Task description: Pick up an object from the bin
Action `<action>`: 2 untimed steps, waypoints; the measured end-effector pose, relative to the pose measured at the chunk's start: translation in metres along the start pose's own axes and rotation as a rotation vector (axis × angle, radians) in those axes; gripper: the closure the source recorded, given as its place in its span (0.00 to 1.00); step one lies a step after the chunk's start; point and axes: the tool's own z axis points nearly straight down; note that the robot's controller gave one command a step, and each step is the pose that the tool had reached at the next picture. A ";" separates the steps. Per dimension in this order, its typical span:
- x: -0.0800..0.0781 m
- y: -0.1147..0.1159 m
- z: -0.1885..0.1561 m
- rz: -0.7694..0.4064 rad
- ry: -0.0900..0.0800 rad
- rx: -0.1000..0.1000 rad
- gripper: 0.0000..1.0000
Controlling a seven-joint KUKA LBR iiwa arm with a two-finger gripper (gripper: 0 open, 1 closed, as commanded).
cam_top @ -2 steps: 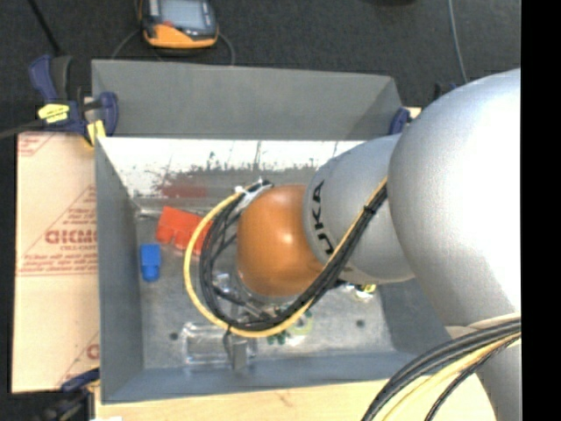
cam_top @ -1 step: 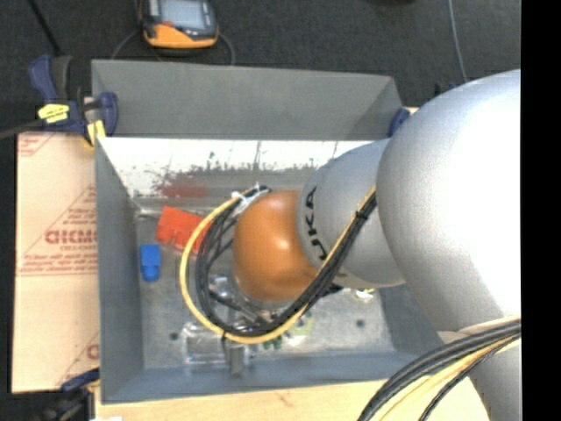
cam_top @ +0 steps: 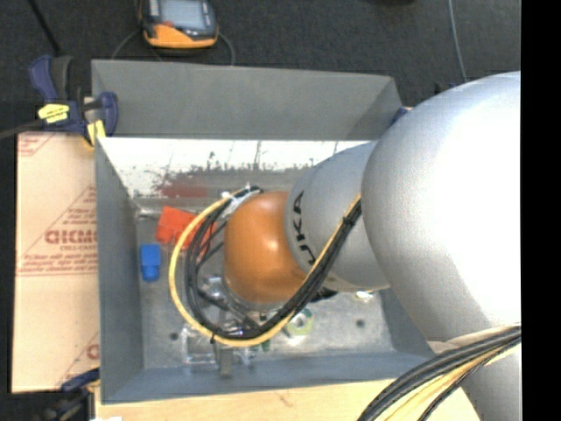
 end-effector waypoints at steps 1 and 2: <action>0.000 0.004 -0.003 0.002 0.006 -0.005 1.00; -0.003 0.007 -0.069 -0.039 0.001 -0.004 1.00</action>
Offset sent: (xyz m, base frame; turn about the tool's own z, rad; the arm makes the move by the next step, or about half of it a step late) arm 0.0000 0.0000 0.0000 0.0000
